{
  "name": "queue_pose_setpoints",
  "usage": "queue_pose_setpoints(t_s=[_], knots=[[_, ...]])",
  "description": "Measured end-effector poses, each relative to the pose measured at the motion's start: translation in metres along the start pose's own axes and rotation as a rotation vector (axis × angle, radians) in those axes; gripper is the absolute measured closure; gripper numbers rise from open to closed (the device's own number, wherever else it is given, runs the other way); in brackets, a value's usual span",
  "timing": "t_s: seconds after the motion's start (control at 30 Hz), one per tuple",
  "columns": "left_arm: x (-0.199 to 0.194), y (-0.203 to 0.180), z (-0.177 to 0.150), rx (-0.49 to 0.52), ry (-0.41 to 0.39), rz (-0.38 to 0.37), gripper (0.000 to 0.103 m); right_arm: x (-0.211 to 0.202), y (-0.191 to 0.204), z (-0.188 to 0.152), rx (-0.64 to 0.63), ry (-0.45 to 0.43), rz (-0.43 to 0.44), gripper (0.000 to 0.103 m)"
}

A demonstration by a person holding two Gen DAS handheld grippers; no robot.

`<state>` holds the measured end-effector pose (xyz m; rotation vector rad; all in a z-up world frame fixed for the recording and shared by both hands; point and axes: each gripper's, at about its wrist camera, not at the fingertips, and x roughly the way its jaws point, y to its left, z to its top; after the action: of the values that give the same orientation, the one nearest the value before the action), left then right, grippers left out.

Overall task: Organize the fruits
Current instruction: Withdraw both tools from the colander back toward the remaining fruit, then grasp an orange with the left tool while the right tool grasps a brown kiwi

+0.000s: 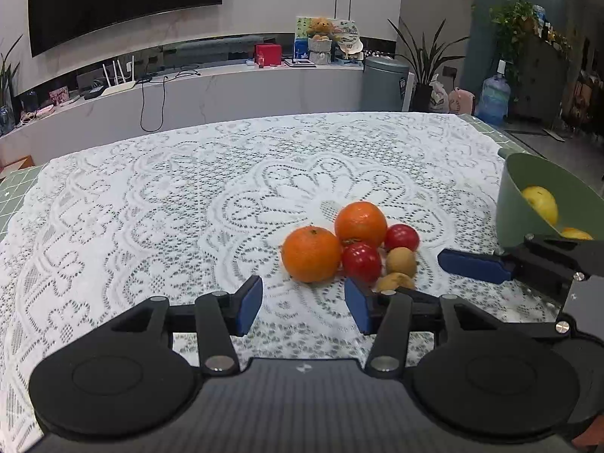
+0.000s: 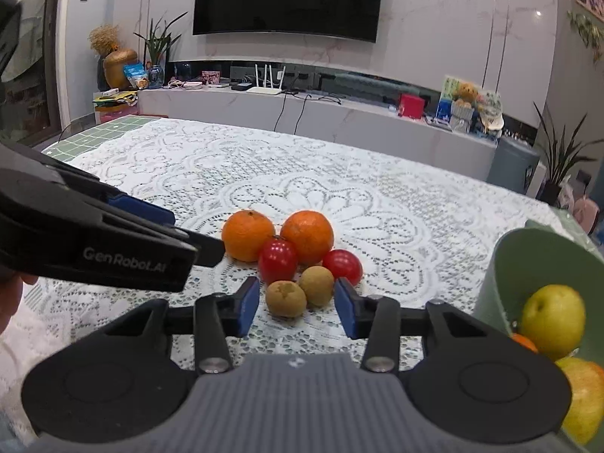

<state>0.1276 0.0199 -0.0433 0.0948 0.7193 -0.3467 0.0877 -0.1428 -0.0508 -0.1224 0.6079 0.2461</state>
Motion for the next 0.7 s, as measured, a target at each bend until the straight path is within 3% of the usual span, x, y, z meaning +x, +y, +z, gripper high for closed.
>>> queue_pose_setpoints(t_s=[0.3, 0.7], knots=[[0.02, 0.004, 0.008, 0.006, 0.009, -0.024, 0.044, 0.009, -0.004, -0.002, 0.028, 0.022, 0.039, 0.073], [0.042, 0.024, 0.016, -0.14, 0.031, -0.111, 0.044, 0.021, -0.011, -0.005, 0.072, 0.054, 0.071, 0.073]])
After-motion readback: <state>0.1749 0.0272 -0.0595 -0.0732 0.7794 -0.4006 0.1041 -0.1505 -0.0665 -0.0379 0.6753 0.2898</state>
